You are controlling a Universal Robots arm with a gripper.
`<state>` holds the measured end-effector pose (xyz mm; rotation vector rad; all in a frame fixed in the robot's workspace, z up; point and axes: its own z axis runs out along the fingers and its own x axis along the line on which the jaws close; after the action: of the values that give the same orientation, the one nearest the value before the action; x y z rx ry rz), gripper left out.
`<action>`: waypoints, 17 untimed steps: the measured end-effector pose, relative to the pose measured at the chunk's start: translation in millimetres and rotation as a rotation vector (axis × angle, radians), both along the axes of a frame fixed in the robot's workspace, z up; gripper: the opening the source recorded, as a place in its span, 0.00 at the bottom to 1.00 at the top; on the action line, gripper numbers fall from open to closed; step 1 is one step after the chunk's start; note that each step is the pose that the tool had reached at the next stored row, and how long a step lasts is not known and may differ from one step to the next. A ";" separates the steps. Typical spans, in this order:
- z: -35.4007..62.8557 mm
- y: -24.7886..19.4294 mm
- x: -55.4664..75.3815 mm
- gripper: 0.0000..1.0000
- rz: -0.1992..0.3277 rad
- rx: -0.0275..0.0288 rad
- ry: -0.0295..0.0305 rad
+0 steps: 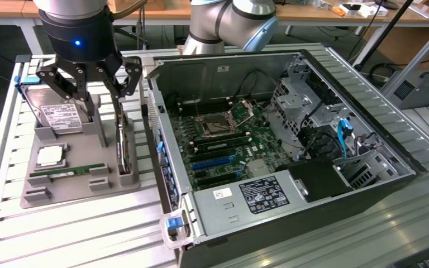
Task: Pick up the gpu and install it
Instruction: 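Pick up the gpu and move the gpu toward the slot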
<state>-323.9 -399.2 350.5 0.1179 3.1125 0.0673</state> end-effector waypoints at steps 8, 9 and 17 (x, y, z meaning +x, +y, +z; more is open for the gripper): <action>-1.8 0.0 0.0 0.48 0.000 0.0000 0.0000; -2.0 0.0 0.0 0.48 0.000 0.0000 0.0000; -3.6 0.0 0.0 0.48 0.000 0.0000 -0.0001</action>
<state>-323.9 -399.3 346.9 0.1180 3.1125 0.0673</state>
